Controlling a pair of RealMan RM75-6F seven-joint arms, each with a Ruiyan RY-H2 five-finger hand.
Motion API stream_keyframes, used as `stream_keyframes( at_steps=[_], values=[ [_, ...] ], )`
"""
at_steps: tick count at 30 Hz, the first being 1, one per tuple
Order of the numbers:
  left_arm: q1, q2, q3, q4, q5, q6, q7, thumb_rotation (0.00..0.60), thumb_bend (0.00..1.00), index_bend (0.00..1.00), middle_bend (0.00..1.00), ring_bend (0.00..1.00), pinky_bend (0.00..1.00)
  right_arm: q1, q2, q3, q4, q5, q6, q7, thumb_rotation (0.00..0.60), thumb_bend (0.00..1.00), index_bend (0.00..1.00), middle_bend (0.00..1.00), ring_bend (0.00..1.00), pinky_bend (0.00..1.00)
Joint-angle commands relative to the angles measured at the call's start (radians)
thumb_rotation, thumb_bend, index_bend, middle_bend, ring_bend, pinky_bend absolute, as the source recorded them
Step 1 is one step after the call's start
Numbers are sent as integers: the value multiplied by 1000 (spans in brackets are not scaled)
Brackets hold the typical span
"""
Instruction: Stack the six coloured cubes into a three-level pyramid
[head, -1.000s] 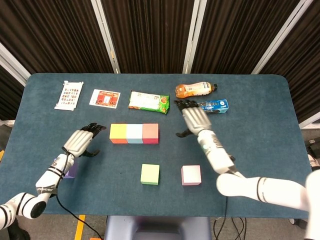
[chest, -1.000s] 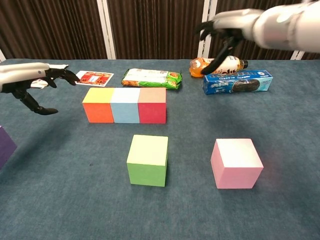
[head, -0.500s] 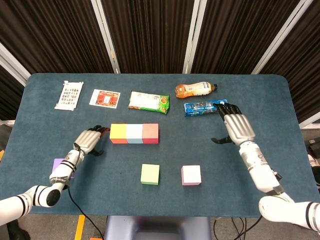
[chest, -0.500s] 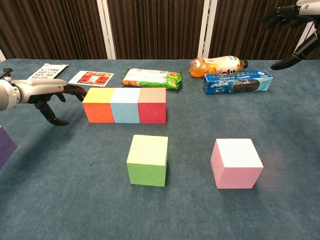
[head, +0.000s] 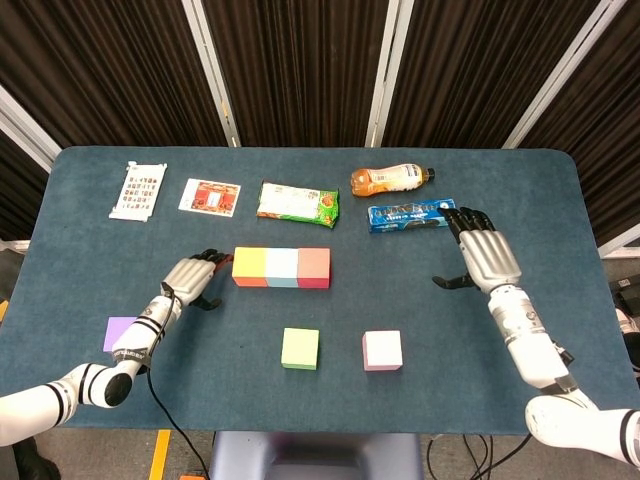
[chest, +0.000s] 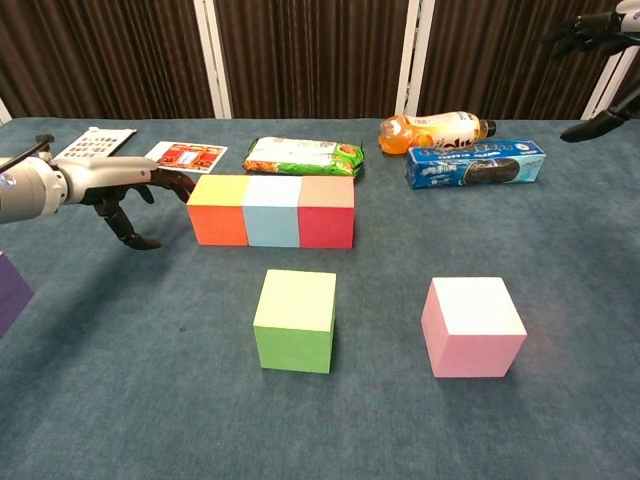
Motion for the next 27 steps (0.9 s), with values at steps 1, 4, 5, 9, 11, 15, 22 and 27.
stream_keyframes(
  at_steps=[1, 4, 5, 9, 11, 15, 22, 27],
  values=[
    [9, 17, -2, -8, -8, 13, -8, 600, 315, 133, 143, 68, 183, -4, -2, 0, 7, -2, -9, 4, 600, 264, 0, 183, 61, 165],
    [42, 60, -6, -35, -8, 58, -31, 600, 314, 133, 143, 68, 183, -14, 1, -5, 9, -23, -12, 14, 600, 263, 0, 183, 61, 165],
    [56, 77, -7, -47, -3, 76, -41, 600, 313, 132, 144, 68, 183, -20, 4, -8, 8, -33, -11, 18, 600, 263, 0, 183, 61, 165],
    [142, 173, 1, -120, 42, 178, -105, 600, 313, 145, 145, 81, 182, -65, 34, -30, -9, -99, 6, 55, 600, 264, 0, 183, 61, 165],
    [185, 214, 8, -154, 75, 227, -145, 600, 313, 151, 151, 94, 183, -90, 51, -44, -15, -132, 16, 73, 600, 264, 0, 183, 61, 165],
    [288, 306, 48, -238, 169, 347, -216, 600, 313, 165, 158, 103, 183, -150, 88, -74, -22, -199, 34, 134, 600, 264, 0, 183, 61, 165],
    [411, 321, 125, -263, 271, 481, -234, 600, 313, 192, 167, 121, 183, -250, 150, -102, -40, -314, 115, 223, 600, 264, 0, 184, 61, 165],
    [464, 295, 157, -250, 269, 509, -203, 600, 320, 183, 165, 119, 180, -295, 165, -113, -41, -365, 152, 245, 600, 264, 0, 184, 61, 165]
  ],
)
